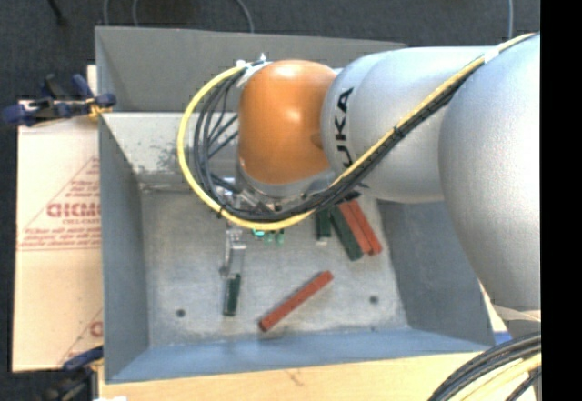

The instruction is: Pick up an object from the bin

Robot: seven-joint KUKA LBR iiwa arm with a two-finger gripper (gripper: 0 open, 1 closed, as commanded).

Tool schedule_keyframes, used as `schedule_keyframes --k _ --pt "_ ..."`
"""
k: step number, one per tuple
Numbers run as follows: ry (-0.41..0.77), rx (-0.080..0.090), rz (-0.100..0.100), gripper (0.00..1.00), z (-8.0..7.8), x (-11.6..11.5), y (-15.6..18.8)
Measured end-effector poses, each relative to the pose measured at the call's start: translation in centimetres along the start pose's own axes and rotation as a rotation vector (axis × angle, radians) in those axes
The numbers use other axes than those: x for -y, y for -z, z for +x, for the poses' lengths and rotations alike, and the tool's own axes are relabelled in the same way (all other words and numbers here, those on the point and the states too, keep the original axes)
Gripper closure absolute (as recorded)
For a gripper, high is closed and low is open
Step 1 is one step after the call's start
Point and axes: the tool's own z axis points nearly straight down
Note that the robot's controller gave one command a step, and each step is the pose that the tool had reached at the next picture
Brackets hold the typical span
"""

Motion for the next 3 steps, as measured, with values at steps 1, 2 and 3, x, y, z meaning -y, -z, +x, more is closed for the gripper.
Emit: schedule_keyframes --k 1,2,3 --pt "-0.004 0.007 -0.001 0.0 -0.2 0.1 0.4" --pt "0.284 0.014 0.0 0.0 1.4 0.8 -4.6" --pt "0.463 0.002 0.002 0.0 2.3 2.8 -7.1"
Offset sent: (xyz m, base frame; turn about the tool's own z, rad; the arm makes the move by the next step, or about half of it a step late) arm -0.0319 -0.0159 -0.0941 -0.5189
